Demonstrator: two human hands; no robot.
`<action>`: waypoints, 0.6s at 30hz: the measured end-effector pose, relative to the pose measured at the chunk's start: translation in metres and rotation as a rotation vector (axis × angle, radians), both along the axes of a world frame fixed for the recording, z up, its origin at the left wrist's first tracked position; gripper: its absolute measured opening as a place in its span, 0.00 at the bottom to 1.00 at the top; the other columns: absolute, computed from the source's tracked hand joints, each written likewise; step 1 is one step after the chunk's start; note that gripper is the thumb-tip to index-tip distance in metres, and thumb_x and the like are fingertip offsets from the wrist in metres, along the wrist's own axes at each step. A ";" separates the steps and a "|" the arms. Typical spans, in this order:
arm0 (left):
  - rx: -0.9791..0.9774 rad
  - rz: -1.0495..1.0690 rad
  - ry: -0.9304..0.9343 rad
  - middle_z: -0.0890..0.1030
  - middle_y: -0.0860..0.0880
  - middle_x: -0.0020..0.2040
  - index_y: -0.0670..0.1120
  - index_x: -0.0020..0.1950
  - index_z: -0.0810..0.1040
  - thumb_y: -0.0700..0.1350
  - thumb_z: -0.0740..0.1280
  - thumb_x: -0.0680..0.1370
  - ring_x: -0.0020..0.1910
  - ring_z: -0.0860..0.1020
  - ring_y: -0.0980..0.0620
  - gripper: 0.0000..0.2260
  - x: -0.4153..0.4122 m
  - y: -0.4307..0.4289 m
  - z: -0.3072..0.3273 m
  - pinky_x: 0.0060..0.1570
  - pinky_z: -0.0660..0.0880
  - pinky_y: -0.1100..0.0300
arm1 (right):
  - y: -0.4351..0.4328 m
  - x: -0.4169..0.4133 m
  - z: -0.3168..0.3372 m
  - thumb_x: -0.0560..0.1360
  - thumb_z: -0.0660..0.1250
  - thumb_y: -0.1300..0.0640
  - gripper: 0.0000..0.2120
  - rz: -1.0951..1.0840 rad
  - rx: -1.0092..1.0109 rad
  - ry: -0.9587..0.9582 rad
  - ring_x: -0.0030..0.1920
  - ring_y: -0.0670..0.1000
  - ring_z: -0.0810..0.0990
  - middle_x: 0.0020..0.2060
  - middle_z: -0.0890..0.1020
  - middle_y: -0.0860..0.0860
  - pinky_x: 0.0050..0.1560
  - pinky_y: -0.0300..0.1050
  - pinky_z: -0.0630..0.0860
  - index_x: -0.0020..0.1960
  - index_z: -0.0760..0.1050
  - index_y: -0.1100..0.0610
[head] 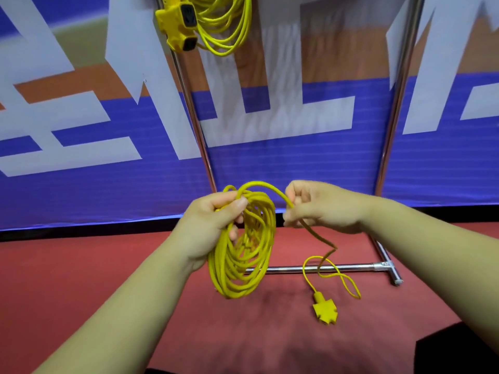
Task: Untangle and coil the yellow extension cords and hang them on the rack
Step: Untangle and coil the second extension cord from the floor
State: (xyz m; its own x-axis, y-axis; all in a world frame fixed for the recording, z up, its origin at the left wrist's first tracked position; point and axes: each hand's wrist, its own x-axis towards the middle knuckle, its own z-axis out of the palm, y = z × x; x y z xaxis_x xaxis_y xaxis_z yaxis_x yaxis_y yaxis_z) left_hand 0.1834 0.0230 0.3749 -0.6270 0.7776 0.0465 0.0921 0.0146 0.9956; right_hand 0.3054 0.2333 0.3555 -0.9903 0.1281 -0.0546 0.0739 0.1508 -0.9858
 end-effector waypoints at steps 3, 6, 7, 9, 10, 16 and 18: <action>0.153 0.070 -0.141 0.73 0.48 0.35 0.45 0.48 0.79 0.49 0.68 0.74 0.23 0.69 0.55 0.08 -0.010 -0.006 0.014 0.24 0.72 0.62 | 0.008 0.005 -0.033 0.73 0.70 0.65 0.11 0.059 0.178 -0.199 0.37 0.54 0.74 0.38 0.81 0.61 0.37 0.45 0.68 0.43 0.67 0.57; 0.229 0.133 -0.166 0.74 0.50 0.35 0.49 0.46 0.81 0.48 0.67 0.77 0.23 0.69 0.57 0.05 -0.026 -0.015 0.020 0.26 0.71 0.62 | 0.019 0.008 -0.047 0.78 0.67 0.64 0.09 0.033 0.111 -0.246 0.36 0.50 0.80 0.34 0.80 0.57 0.49 0.54 0.72 0.43 0.68 0.58; 0.232 0.165 -0.165 0.74 0.50 0.35 0.49 0.46 0.81 0.47 0.66 0.79 0.24 0.69 0.57 0.05 -0.031 -0.018 0.018 0.26 0.71 0.63 | 0.023 0.009 -0.047 0.79 0.67 0.62 0.09 0.005 0.077 -0.246 0.34 0.50 0.79 0.33 0.79 0.56 0.50 0.54 0.72 0.42 0.68 0.58; 0.201 0.247 -0.160 0.74 0.50 0.35 0.47 0.47 0.81 0.45 0.65 0.81 0.24 0.70 0.56 0.06 -0.040 -0.020 0.010 0.25 0.71 0.63 | 0.027 0.010 -0.044 0.79 0.68 0.56 0.12 -0.096 0.093 -0.237 0.28 0.48 0.74 0.28 0.74 0.51 0.44 0.51 0.73 0.40 0.68 0.56; 0.179 0.289 -0.160 0.74 0.49 0.35 0.46 0.49 0.81 0.44 0.66 0.81 0.24 0.70 0.56 0.05 -0.044 -0.021 0.003 0.24 0.71 0.63 | 0.028 0.010 -0.041 0.80 0.67 0.54 0.13 -0.155 0.096 -0.233 0.25 0.47 0.69 0.25 0.70 0.49 0.40 0.47 0.73 0.39 0.67 0.54; 0.060 0.454 -0.315 0.78 0.46 0.31 0.44 0.66 0.78 0.35 0.67 0.79 0.24 0.72 0.53 0.16 -0.066 -0.027 -0.044 0.28 0.74 0.60 | 0.016 -0.007 -0.014 0.76 0.62 0.57 0.06 -0.464 -0.249 -0.242 0.26 0.48 0.60 0.27 0.64 0.48 0.35 0.43 0.73 0.41 0.66 0.53; 0.068 0.477 -0.361 0.77 0.45 0.32 0.44 0.66 0.78 0.34 0.67 0.79 0.25 0.73 0.52 0.16 -0.070 -0.028 -0.049 0.28 0.75 0.60 | 0.008 -0.010 -0.010 0.76 0.61 0.60 0.05 -0.501 -0.337 -0.291 0.26 0.48 0.66 0.28 0.69 0.50 0.38 0.44 0.77 0.41 0.70 0.56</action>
State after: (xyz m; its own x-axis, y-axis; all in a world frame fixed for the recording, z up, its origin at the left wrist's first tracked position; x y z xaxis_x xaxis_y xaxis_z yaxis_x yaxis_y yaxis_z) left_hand 0.1134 -0.0051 0.3254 -0.8912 0.4096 -0.1947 -0.2532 -0.0932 0.9629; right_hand 0.2952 0.2412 0.3459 -0.7545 0.4978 -0.4277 0.3247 -0.2833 -0.9024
